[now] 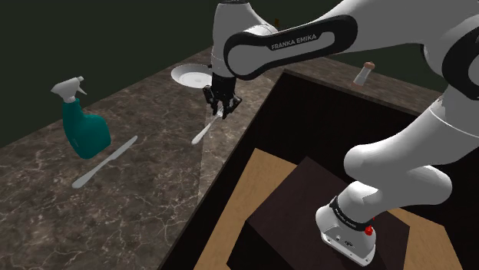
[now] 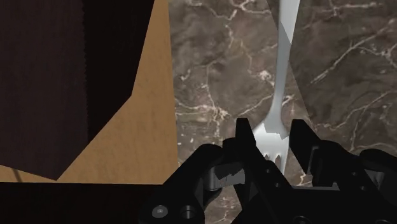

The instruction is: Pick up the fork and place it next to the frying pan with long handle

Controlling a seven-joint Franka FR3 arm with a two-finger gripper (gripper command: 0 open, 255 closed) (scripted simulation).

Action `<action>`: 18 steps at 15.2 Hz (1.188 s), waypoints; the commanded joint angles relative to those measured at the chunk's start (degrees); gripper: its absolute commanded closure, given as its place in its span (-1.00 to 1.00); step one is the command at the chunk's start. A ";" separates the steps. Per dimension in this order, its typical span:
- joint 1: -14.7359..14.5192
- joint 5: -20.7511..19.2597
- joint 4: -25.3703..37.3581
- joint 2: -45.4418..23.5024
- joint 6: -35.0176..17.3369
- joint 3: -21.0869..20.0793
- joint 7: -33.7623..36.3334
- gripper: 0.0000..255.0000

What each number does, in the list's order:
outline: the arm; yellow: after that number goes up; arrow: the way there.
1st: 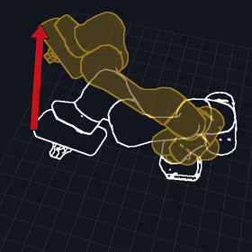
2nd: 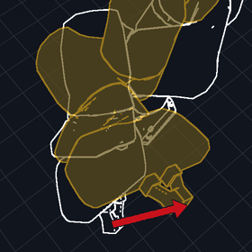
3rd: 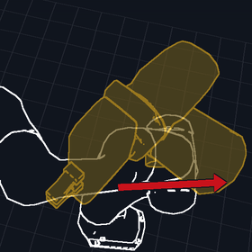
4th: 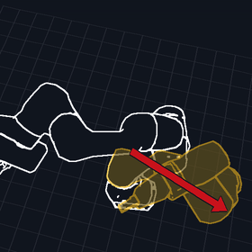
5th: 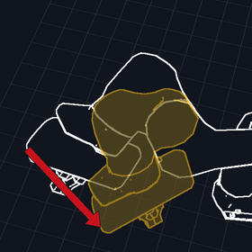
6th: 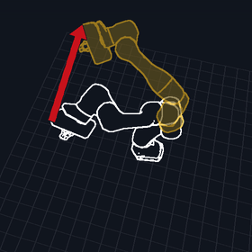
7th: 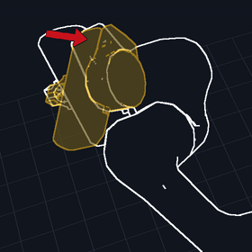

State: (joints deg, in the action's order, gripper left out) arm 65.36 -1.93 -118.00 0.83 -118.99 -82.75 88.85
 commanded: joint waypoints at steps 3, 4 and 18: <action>-0.03 -10.47 2.17 -8.24 0.92 3.21 1.38 1.00; 0.06 -12.16 2.80 -9.83 1.24 3.93 1.23 1.00; -5.42 -26.07 18.71 -26.47 7.56 19.53 -7.63 1.00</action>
State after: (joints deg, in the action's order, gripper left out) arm 60.99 -26.61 -101.31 -23.78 -112.11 -64.69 81.85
